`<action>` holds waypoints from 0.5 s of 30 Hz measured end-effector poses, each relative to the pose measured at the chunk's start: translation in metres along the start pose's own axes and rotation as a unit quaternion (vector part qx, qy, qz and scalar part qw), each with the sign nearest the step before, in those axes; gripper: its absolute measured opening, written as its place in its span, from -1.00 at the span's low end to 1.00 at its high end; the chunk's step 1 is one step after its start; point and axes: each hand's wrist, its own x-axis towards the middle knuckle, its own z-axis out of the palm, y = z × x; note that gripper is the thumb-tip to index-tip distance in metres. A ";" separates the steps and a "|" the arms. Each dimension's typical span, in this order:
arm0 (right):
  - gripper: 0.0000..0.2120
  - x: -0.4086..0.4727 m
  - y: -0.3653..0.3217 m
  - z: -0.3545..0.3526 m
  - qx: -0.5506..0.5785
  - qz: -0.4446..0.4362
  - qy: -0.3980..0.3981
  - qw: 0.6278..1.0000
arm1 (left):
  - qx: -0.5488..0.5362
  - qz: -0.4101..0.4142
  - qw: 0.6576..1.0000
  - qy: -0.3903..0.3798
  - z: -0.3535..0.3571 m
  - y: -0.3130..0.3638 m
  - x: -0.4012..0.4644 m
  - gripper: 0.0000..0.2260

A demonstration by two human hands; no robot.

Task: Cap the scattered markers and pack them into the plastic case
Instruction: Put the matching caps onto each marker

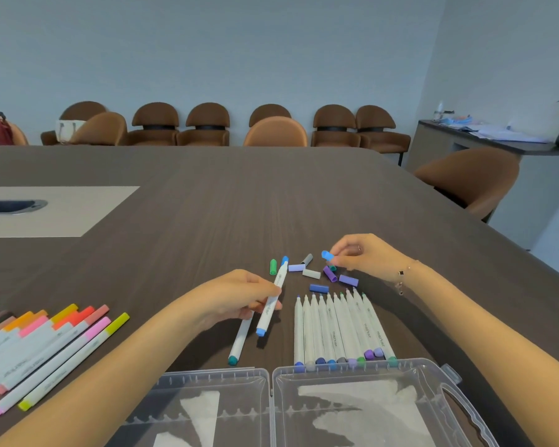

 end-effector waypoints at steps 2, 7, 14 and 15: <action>-0.91 -0.006 -0.013 0.000 0.070 -0.007 -0.032 0.997 | -0.050 0.004 0.998 -0.025 -0.001 0.000 -0.002 -0.87; -0.81 -0.012 -0.028 0.006 0.148 -0.029 -0.071 0.986 | -0.104 0.016 0.991 -0.085 -0.003 0.000 -0.009 -0.82; -0.87 -0.009 -0.039 0.020 0.175 -0.033 -0.032 0.983 | -0.107 0.017 0.990 -0.094 -0.001 -0.004 -0.009 -0.80; -0.88 -0.009 -0.040 0.021 0.187 -0.030 -0.024 0.982 | -0.108 0.016 0.990 -0.095 -0.001 -0.004 -0.009 -0.80</action>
